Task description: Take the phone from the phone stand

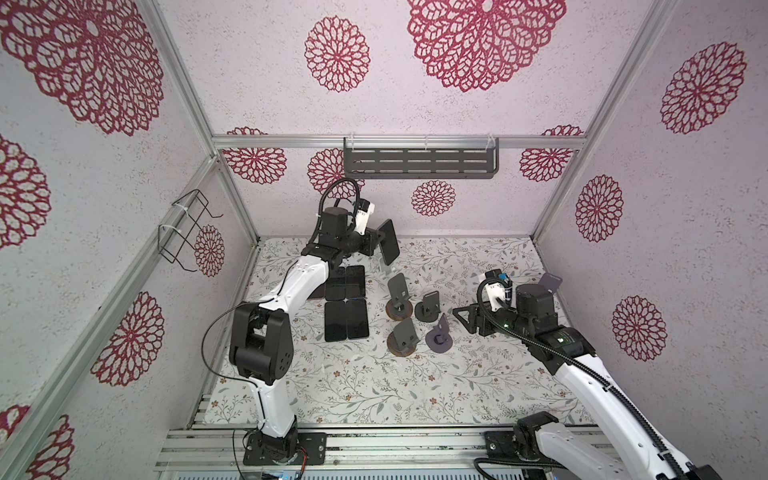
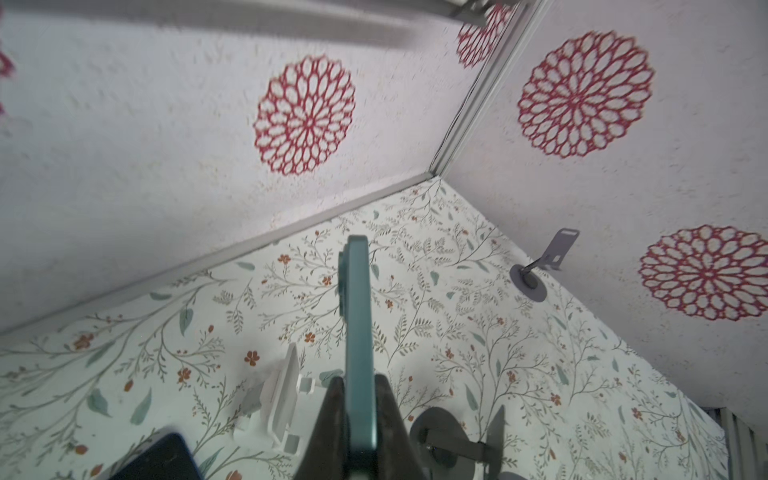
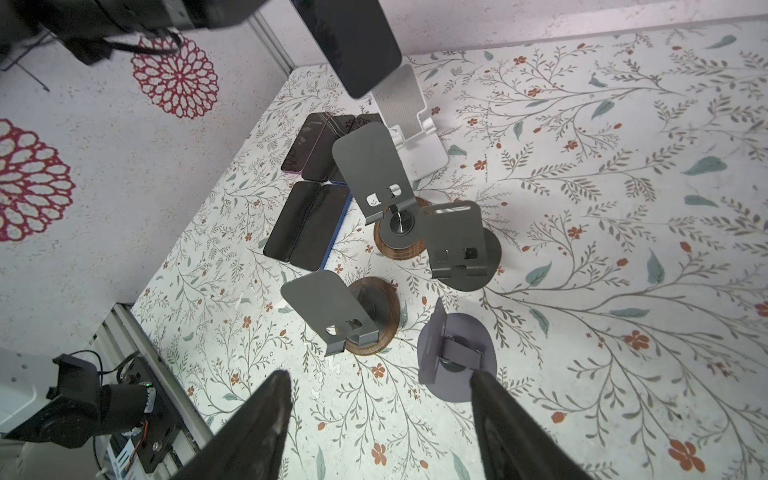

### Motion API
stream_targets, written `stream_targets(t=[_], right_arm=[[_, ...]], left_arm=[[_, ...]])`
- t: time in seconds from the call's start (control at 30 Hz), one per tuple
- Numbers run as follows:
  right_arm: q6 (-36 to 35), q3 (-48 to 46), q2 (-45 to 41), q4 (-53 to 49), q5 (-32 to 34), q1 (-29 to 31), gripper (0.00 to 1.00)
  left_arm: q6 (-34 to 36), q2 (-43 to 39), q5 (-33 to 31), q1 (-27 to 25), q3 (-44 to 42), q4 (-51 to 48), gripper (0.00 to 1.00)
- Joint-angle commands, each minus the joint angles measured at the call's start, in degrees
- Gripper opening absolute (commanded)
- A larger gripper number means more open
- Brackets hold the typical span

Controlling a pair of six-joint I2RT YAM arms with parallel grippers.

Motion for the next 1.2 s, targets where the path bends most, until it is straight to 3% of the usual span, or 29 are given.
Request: stream_targets(t=[0.0,0.1,0.27,0.5,0.67,1.0,1.17], right_arm=[[-3.6,2.5,0.8,2.1,-3.7,-0.2,0.71],[-6.9,4.2,2.6,0.9,-10.5,-0.2,0.72],[-11.9,8.1,6.0,-3.7,-14.7,-0.2,0.67],[-22.5,13.4,13.8,-10.6,-26.2,1.1,0.57],[-28.6,14.7,17.0,-10.8,-28.7,3.7,0.56],[-29.3,12.5,19.8,-3.3,-35.3,4.7,0.61],[-29.7,11.9,20.5,-2.5,-34.6,4.6,0.63]], left_arm=[[0.0,-5.6,0.9,-0.1,0.4,-2.6,0.00],[0.1,-8.9,3.7,-0.1,-0.9,-8.8,0.00],[3.0,-16.2,5.1,-0.1,-8.2,-17.5,0.00],[2.0,-25.7,22.7,-0.3,-24.3,-11.2,0.00],[0.4,-25.4,28.9,-1.4,-26.7,-8.3,0.00],[-2.4,-20.4,33.9,-4.7,-25.1,-1.1,0.00],[-3.1,-20.0,34.7,-6.0,-25.9,2.2,0.00]])
